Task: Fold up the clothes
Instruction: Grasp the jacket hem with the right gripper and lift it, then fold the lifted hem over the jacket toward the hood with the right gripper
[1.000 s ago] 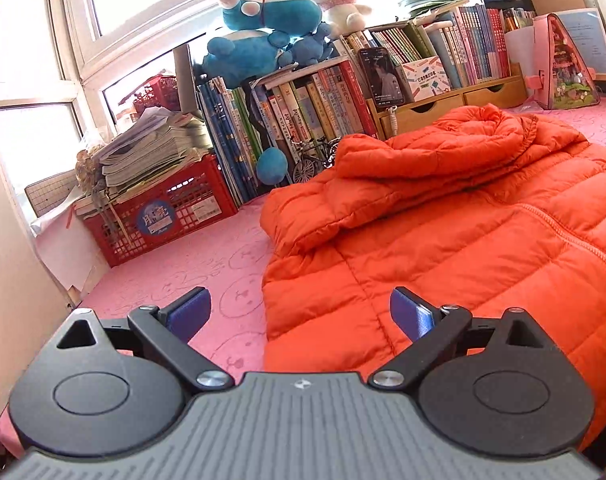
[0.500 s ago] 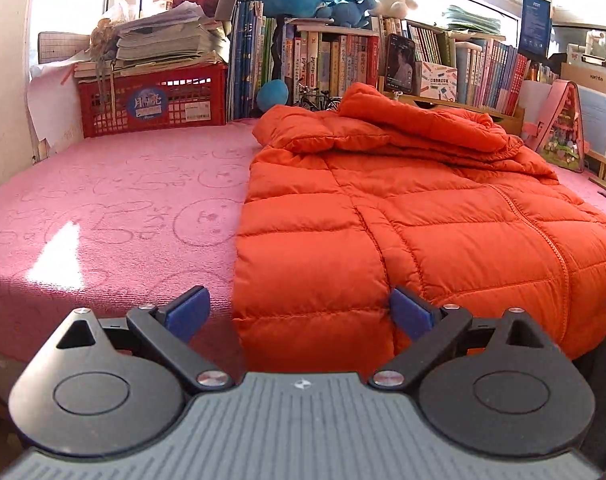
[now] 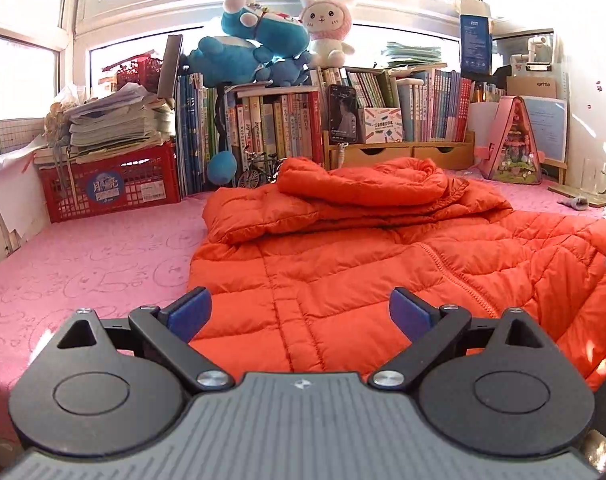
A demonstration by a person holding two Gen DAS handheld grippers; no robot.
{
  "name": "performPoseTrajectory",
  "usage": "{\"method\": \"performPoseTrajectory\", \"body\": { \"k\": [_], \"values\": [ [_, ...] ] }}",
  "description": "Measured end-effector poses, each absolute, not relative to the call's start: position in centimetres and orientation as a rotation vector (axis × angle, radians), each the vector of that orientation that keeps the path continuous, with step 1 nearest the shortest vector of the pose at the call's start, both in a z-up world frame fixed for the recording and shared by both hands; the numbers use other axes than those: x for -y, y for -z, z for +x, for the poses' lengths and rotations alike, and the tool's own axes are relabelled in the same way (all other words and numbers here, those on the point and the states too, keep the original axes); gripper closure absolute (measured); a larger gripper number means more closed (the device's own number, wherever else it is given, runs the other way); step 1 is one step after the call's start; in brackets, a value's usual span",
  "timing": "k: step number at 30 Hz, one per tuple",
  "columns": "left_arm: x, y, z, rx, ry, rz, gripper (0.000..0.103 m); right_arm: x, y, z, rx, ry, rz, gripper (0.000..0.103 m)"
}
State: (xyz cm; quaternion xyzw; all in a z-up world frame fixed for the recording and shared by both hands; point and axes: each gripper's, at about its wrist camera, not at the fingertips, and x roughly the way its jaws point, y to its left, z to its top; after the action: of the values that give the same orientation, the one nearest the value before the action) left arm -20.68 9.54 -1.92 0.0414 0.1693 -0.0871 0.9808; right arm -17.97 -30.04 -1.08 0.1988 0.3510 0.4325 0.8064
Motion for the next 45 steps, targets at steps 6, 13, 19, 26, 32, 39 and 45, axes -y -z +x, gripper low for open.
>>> {"method": "performPoseTrajectory", "body": {
  "k": [6, 13, 19, 26, 32, 39, 45],
  "values": [
    [-7.5, -0.4, -21.6, -0.251, 0.284, 0.123, 0.006, 27.8, 0.7, -12.9, -0.782, -0.916, 0.659, 0.076],
    [-4.8, -2.2, -23.3, -0.156, 0.436, 0.215, 0.004, 24.1, 1.2, -2.8, -0.816, -0.742, 0.856, 0.081],
    [-2.8, -1.6, -24.0, -0.118, 0.494, 0.299, 0.0, 21.2, 1.9, 3.6, -0.798, -0.626, 0.955, 0.081],
    [-3.2, 1.4, -19.8, -0.205, 0.296, 0.396, 0.0, 23.0, 0.2, 3.7, -0.685, -0.605, 0.941, 0.08],
    [-7.1, 1.6, -15.0, -0.282, 0.139, 0.279, 0.002, 25.3, -2.6, -0.1, -0.54, -0.583, 0.541, 0.038],
    [-9.6, 1.5, -13.5, -0.307, 0.097, 0.191, 0.002, 20.8, -6.4, -4.2, -0.292, -0.583, -0.204, 0.014],
    [-11.5, 1.1, -14.1, -0.308, 0.134, 0.077, 0.002, 13.9, -4.3, 0.1, -0.354, -0.723, -0.441, 0.01]
  ]
}}
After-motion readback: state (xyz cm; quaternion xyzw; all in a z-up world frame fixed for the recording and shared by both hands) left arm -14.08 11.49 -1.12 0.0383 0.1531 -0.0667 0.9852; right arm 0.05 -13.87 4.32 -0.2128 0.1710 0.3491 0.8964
